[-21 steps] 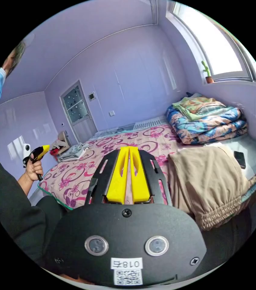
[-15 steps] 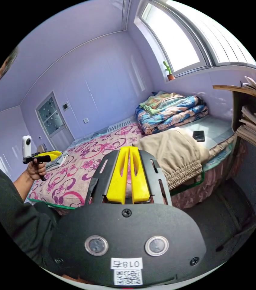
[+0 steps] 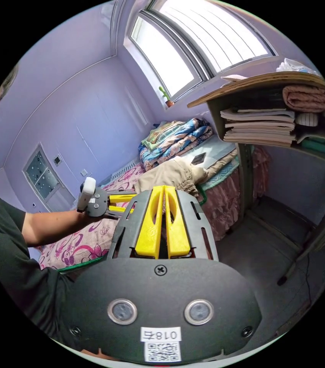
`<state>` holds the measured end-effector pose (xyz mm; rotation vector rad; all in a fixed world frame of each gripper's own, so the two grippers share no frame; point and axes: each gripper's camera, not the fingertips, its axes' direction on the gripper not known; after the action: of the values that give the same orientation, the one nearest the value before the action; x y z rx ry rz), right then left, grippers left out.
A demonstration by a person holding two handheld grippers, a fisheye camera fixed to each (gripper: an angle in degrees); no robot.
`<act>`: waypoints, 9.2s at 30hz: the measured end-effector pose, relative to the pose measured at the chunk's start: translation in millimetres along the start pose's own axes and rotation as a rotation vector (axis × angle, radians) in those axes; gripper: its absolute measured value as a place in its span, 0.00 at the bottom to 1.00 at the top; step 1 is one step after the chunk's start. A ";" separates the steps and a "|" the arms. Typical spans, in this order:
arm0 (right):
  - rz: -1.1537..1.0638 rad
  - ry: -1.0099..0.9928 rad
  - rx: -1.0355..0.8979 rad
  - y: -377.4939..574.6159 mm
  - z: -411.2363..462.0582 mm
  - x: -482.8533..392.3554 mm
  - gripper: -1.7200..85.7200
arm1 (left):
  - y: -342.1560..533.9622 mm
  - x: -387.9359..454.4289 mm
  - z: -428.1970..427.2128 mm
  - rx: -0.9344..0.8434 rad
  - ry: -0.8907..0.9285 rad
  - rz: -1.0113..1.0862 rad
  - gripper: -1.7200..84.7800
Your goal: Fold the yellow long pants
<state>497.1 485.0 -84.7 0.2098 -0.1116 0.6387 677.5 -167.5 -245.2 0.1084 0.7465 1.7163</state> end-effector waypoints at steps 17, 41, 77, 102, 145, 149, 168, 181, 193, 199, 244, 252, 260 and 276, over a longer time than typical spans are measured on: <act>0.185 -0.015 -0.008 9.1 -29.6 104.0 0.01 | -145.8 -118.0 -42.0 -0.161 0.000 0.643 0.15; 0.108 -0.112 -0.070 -43.1 20.8 116.6 0.02 | 256.5 -438.4 44.8 0.902 0.657 -1.097 0.06; 0.232 -0.110 -0.214 -165.6 244.0 59.4 0.01 | 653.4 -302.7 431.7 1.541 0.540 -1.469 0.06; -0.401 -0.186 -0.743 -186.7 634.1 -335.3 0.02 | 1230.3 180.0 371.4 1.029 -0.474 -2.207 0.06; -0.434 -0.347 -0.548 -223.0 626.7 -434.1 0.07 | 1060.3 166.3 395.7 0.570 -0.317 -1.710 0.10; -0.365 -0.085 -0.365 -308.5 582.5 -335.2 0.07 | 1049.3 89.0 412.4 0.412 -0.279 -1.621 0.11; -0.568 0.227 -0.254 -294.7 597.4 -293.1 0.12 | 1060.0 -106.0 589.4 -0.226 -0.219 -1.532 0.13; -1.417 0.160 -0.711 -193.4 743.1 -448.8 0.13 | 1038.7 -63.4 592.9 -0.231 -0.310 -1.520 0.01; -1.369 0.278 -0.567 -192.3 681.6 -430.1 0.01 | 1040.8 75.1 534.8 0.053 -0.455 -1.519 0.01; -1.192 0.273 -0.438 -199.1 602.6 -397.1 0.01 | 1021.5 175.8 486.5 0.256 -0.473 -1.491 0.01; -0.674 -0.159 -0.618 -196.5 319.0 -233.3 0.08 | 1035.7 471.2 365.0 0.180 -0.343 -1.782 0.08; -0.836 0.035 -0.486 -262.3 529.8 -341.6 0.10 | 1118.2 299.6 471.4 0.090 -0.410 -1.896 0.13; -1.054 0.305 -0.850 -277.5 723.6 -360.4 0.13 | 1171.9 204.4 552.8 -0.110 -0.293 -1.978 0.17; -1.281 0.504 -0.700 -268.1 753.7 -401.8 0.03 | 1152.6 114.9 566.1 -0.192 -0.306 -1.914 0.18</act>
<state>308.6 -129.5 538.4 -0.5456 0.2812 -0.6514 -74.7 65.7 775.5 -0.3769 0.1640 -0.0929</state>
